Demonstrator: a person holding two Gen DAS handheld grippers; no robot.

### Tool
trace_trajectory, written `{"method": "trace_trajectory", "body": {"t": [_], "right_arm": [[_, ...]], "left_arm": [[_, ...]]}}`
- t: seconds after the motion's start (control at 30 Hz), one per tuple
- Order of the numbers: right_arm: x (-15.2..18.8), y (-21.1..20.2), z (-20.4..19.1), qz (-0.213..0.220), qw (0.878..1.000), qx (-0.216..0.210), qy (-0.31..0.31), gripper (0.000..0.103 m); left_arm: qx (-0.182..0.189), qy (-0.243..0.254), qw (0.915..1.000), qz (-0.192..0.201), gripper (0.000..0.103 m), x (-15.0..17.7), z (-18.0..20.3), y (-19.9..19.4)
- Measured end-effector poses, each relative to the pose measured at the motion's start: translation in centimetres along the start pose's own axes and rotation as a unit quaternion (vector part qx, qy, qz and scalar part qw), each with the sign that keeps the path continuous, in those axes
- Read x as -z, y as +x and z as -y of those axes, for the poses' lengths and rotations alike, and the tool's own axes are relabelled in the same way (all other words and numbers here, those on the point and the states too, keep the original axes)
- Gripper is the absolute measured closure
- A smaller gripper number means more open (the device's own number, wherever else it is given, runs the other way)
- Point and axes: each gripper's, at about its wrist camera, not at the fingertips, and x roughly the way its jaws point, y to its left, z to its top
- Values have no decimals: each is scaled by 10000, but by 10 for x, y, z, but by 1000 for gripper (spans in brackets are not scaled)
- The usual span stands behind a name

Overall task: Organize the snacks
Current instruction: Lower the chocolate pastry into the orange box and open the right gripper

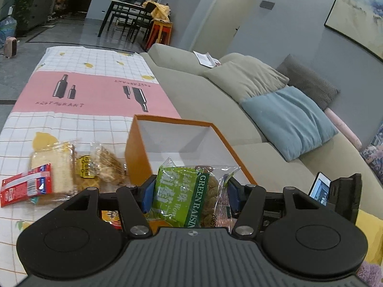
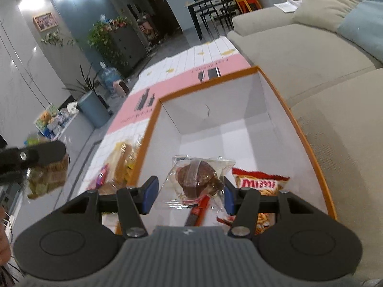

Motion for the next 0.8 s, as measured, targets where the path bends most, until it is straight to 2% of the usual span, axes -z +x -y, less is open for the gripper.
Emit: {"method": "trace_trajectory", "body": {"t": [0.4,0.53,0.8], "right_arm": [[-1,10,12,-266,9994,218,64,49],[-1,11,24,-304,9988,43,382,48],[-3,7,33,-149,9975,-12,685,46]], "left_arm": [[-132,37,9995,-287,36,4,13,22],[-147,-22,9990,-423,36,6,12,30],[-132,76,9981,-592,36,11,19,39]]}}
